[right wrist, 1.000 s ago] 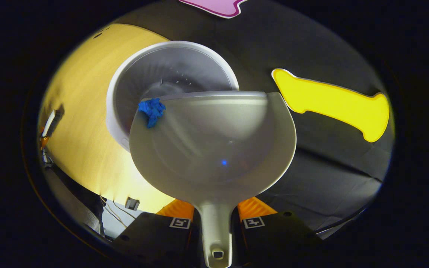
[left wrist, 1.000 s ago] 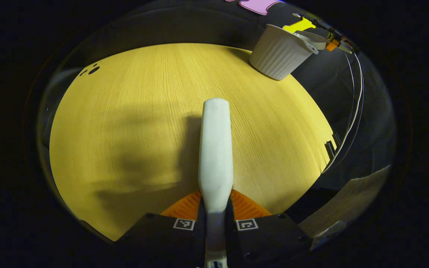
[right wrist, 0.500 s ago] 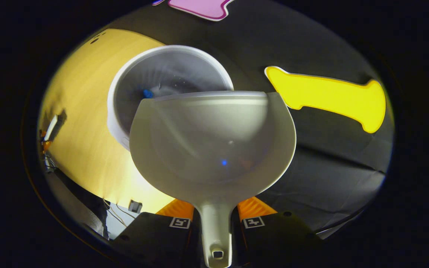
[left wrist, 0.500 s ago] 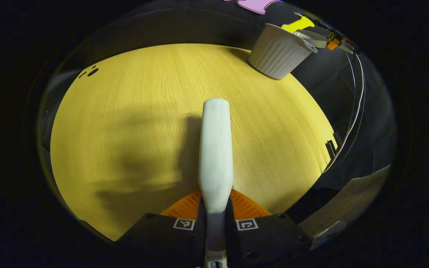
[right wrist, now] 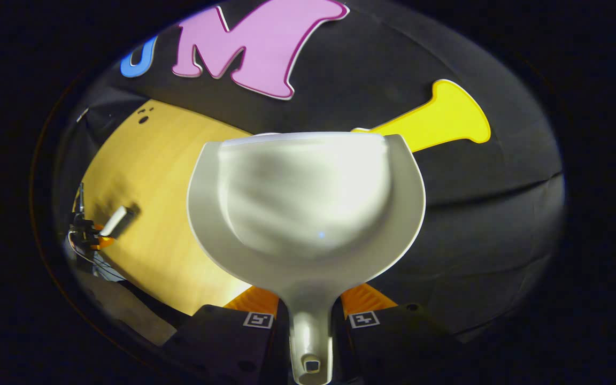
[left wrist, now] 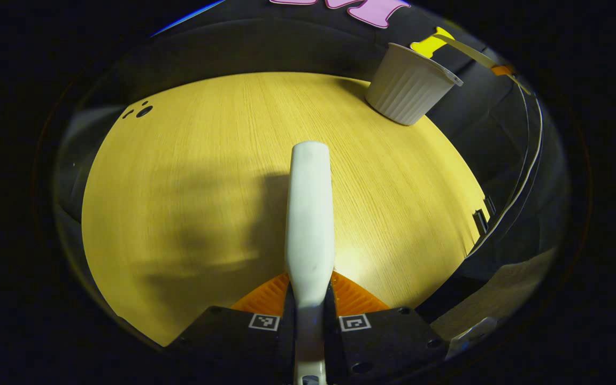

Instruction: Pick up the small broom and dustpan from the desktop, sweep the trash into the dustpan with the broom, and then empty the trash into the garbage bin.

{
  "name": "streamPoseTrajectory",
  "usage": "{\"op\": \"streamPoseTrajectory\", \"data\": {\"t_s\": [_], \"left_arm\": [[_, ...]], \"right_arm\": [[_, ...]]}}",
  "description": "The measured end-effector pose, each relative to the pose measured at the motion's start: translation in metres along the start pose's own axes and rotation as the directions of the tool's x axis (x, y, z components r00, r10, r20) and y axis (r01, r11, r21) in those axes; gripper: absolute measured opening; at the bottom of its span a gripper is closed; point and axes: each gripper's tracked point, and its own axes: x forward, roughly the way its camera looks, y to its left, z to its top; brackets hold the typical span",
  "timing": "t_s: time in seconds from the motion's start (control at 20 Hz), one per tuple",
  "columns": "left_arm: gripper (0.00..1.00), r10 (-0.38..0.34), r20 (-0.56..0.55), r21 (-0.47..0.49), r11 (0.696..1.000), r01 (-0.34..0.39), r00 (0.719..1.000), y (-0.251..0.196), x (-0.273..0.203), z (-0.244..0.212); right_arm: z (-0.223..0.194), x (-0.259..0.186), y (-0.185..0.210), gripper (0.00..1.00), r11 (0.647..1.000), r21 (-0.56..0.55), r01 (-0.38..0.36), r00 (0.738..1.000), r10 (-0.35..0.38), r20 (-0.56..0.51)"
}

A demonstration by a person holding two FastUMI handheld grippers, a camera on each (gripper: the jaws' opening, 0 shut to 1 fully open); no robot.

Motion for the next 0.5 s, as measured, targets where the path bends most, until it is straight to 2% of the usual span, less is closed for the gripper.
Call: {"op": "streamPoseTrajectory", "data": {"t_s": [0.15, 0.2, 0.25, 0.3, 0.5], "left_arm": [[0.26, 0.017, -0.001, 0.005, 1.000, -0.017, 1.000, 0.007, -0.004, 0.000], [0.26, 0.022, -0.002, 0.008, 1.000, -0.022, 1.000, 0.012, -0.005, 0.001], [0.27, 0.026, -0.001, 0.011, 1.000, -0.026, 1.000, 0.014, -0.006, 0.002], [0.26, 0.031, -0.002, 0.015, 0.999, -0.031, 1.000, 0.018, -0.006, 0.002], [0.27, 0.077, -0.002, 0.008, 0.997, -0.077, 0.997, 0.035, -0.009, 0.004]], "right_arm": [[-0.020, -0.026, 0.031, 0.36, 1.000, 0.000, -0.024, 0.998, 0.024, 0.060], [-0.030, -0.032, 0.049, 0.36, 0.999, 0.003, -0.051, 0.996, 0.050, 0.071], [-0.042, -0.037, 0.073, 0.41, 0.996, 0.007, -0.093, 0.993, 0.092, 0.072], [-0.055, -0.041, 0.096, 0.36, 0.991, 0.018, -0.130, 0.989, 0.129, 0.073], [-0.117, -0.021, 0.178, 0.36, 0.977, 0.051, -0.206, 0.979, 0.204, 0.026]]}}
